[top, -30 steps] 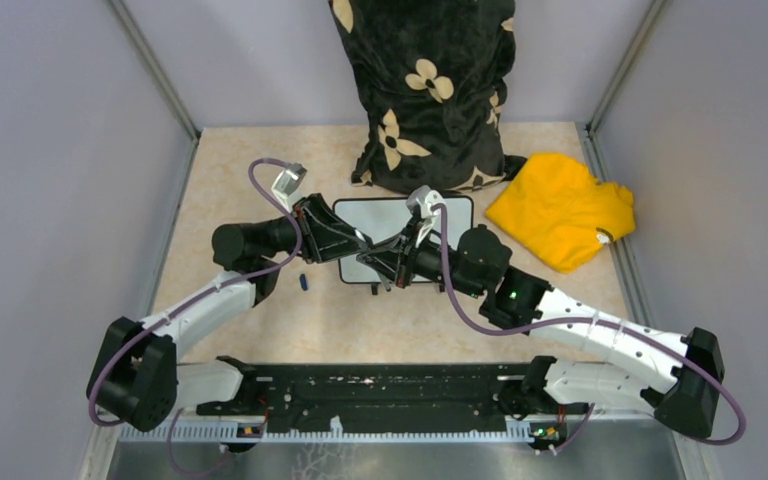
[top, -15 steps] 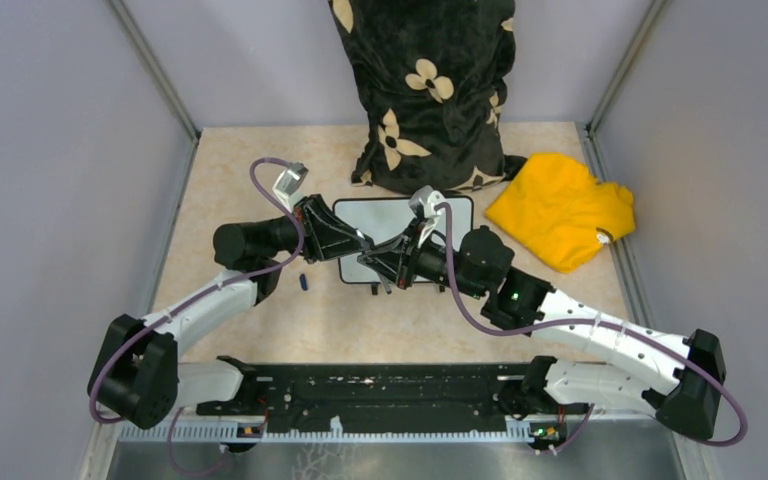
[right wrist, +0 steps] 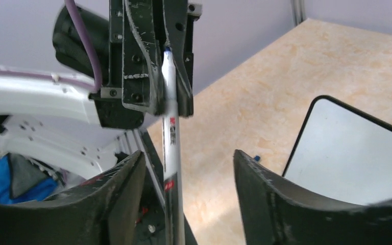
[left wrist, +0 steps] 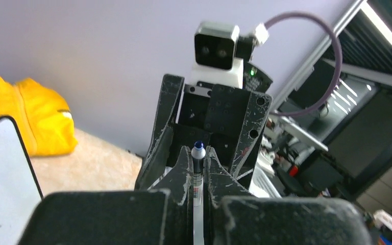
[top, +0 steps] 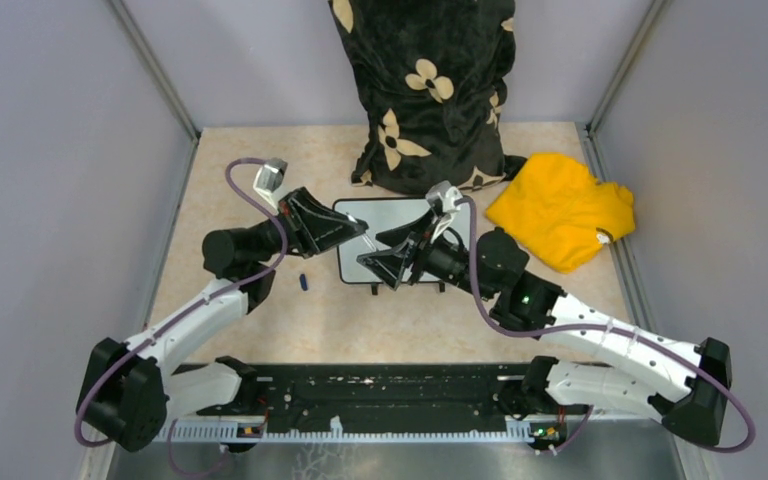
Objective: Write a sentence on the whiteboard
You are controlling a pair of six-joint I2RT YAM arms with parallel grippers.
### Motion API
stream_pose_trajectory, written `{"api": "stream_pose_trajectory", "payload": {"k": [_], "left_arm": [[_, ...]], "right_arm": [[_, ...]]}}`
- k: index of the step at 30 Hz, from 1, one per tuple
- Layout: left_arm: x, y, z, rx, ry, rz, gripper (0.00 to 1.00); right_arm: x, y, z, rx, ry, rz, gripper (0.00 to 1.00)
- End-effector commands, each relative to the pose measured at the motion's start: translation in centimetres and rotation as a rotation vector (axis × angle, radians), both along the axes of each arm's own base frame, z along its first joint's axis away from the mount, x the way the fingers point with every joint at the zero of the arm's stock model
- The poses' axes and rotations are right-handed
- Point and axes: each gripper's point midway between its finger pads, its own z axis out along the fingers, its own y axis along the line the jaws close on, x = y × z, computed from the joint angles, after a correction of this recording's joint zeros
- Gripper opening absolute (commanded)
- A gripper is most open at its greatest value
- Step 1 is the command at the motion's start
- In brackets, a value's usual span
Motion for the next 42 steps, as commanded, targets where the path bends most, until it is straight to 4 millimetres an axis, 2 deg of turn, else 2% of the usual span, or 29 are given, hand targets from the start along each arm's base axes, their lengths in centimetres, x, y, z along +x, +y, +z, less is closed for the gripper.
{"api": "stream_pose_trajectory", "payload": {"k": [1, 5, 8, 13, 18, 25, 29, 34, 42], "left_arm": [[2.7, 1.3, 2.6, -0.130, 0.061, 0.191, 0.00], [4.6, 2.0, 4.3, -0.222, 0.163, 0.253, 0.00], [5.9, 2.7, 5.3, -0.304, 0.245, 0.298, 0.00], [6.3, 2.6, 6.7, -0.361, 0.286, 0.337, 0.00], [6.2, 3.0, 7.8, -0.396, 0.302, 0.382, 0.00], [6.5, 3.7, 6.8, -0.441, 0.368, 0.428, 0.00], [6.5, 3.3, 5.9, -0.438, 0.404, 0.426, 0.00], [6.4, 3.1, 5.5, -0.432, 0.416, 0.424, 0.00], [6.3, 3.0, 5.5, -0.448, 0.424, 0.420, 0.00]], "right_arm": [[0.3, -2.7, 5.5, 0.212, -0.024, -0.092, 0.66], [1.0, -5.1, 8.1, 0.340, -0.011, -0.187, 0.66], [1.1, -5.5, 9.3, 0.380, 0.002, -0.202, 0.65], [2.8, -5.4, 9.4, 0.375, 0.079, -0.260, 0.61], [3.4, -5.2, 9.9, 0.422, 0.100, -0.256, 0.61], [4.0, -4.2, 10.9, 0.465, 0.104, -0.217, 0.60], [4.4, -3.7, 11.4, 0.480, 0.110, -0.183, 0.59], [4.1, -3.2, 11.8, 0.495, 0.112, -0.072, 0.59], [3.2, -2.7, 12.4, 0.537, 0.110, 0.034, 0.48]]}}
